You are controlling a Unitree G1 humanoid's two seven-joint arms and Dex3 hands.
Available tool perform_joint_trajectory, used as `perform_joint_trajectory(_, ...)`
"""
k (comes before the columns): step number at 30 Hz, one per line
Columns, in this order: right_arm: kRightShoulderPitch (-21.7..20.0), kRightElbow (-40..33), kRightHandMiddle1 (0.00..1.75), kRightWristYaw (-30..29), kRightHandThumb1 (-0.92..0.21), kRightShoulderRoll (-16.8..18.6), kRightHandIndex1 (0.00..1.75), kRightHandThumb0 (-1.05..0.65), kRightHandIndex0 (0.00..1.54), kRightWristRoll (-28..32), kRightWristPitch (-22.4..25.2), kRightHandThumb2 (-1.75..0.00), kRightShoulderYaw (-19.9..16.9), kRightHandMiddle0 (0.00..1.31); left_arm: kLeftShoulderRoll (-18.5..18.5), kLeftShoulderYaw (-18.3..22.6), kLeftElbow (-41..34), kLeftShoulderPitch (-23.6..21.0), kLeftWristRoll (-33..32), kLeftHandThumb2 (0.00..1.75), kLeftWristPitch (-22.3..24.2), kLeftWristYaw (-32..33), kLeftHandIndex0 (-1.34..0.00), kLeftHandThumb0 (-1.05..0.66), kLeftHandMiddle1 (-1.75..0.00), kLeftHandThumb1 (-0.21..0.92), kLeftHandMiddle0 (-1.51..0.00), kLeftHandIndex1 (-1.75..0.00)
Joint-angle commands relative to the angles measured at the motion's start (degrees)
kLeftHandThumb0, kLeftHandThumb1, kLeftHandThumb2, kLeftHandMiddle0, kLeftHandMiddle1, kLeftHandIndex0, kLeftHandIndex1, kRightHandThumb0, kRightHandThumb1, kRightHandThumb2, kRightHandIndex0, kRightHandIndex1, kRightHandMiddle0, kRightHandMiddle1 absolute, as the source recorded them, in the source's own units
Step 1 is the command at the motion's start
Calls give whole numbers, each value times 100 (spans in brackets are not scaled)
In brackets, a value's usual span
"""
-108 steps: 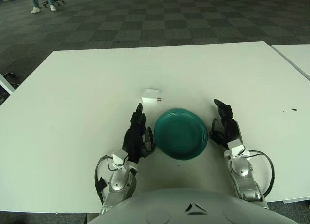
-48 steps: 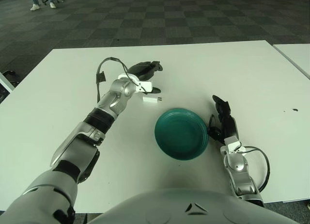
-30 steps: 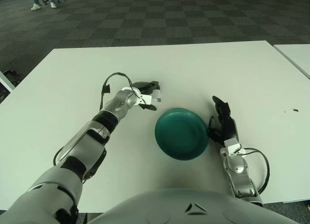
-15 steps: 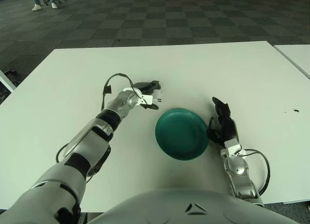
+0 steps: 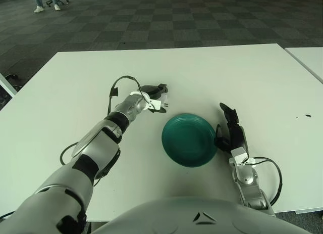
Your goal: Put the charger into the plate.
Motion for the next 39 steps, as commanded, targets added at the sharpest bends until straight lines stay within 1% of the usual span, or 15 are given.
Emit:
perform_joint_trajectory(1, 264, 232, 60, 17, -92, -83, 0, -86, 17, -79, 218, -104, -13, 0, 3, -178, 306, 214, 179, 31, 172, -131, -12, -97, -10, 92, -44, -95)
perform_joint_trajectory(3, 274, 217, 60, 42, -92, -93, 0, -85, 17, -57, 231, -104, -8, 0, -1, -187, 316, 219, 167, 29, 165, -112, -13, -95, -29, 92, -39, -103)
perform_joint_trajectory(4, 286, 204, 59, 73, -92, -90, 0, -85, 16, -9, 231, -104, -11, 0, 2, -200, 314, 224, 171, 27, 164, -102, -13, -93, -45, 92, -34, -110)
perform_joint_trajectory(6, 299, 193, 57, 112, -92, -83, 0, -87, 15, 61, 219, -104, -17, 0, 8, -236, 315, 230, 197, 21, 168, -75, -15, -82, -83, 92, -33, -132)
perform_joint_trajectory(8, 294, 198, 55, 126, -92, -77, 0, -88, 15, 97, 207, -104, -30, 0, 14, -290, 332, 222, 245, 17, 181, -28, -17, -74, -104, 92, -33, -147)
perform_joint_trajectory(10, 293, 198, 54, 126, -92, -73, 0, -88, 15, 108, 202, -104, -38, 0, 24, -340, 352, 213, 295, 34, 194, 28, -32, -57, -123, 86, -31, -150)
perform_joint_trajectory(12, 296, 198, 53, 115, -92, -74, 0, -88, 15, 104, 194, -104, -41, 0, 35, -375, 395, 205, 335, 50, 209, 97, -40, -48, -144, 78, -29, -153)
perform_joint_trajectory(13, 291, 205, 53, 111, -92, -78, 0, -88, 15, 103, 188, -104, -46, 0, 36, -390, 427, 197, 349, 73, 219, 132, -44, -31, -155, 65, -34, -155)
perform_joint_trajectory(14, 288, 213, 53, 101, -92, -82, 0, -88, 15, 97, 175, -103, -52, 0, 37, -384, 504, 191, 348, 89, 230, 210, -46, -20, -162, 56, -38, -157)
perform_joint_trajectory(16, 286, 222, 54, 90, -92, -88, 0, -88, 15, 93, 156, -103, -61, 0, 17, -365, 647, 186, 335, 110, 251, 358, -48, -10, -167, 44, -45, -165)
perform_joint_trajectory(18, 281, 233, 55, 88, -92, -92, 0, -87, 16, 96, 144, -103, -71, 0, -16, -356, 753, 178, 322, 121, 263, 461, -49, -5, -167, 36, -51, -170)
perform_joint_trajectory(23, 266, 236, 58, 106, -92, -95, 1, -88, 16, 130, 151, -102, -104, 0, -145, -151, 923, 224, 138, 133, 386, 922, -50, -1, -160, 26, -65, -174)
perform_joint_trajectory(29, 246, 210, 60, 188, -92, -59, 1, -89, 17, 290, 194, -101, -136, 0, -199, 33, 979, 279, 0, 138, 358, 1271, -50, 0, -156, 21, -74, -175)
perform_joint_trajectory(38, 153, 311, 57, 299, -92, -29, 1, -91, 18, 578, 104, -98, -217, 0, -172, 79, 977, 323, -17, 140, 247, 1467, -49, 0, -158, 20, -75, -175)
perform_joint_trajectory(39, 154, 306, 57, 298, -92, -34, 1, -91, 18, 572, 105, -98, -221, 0, -168, 93, 966, 330, -28, 138, 237, 1483, -54, 9, -161, 23, -72, -175)
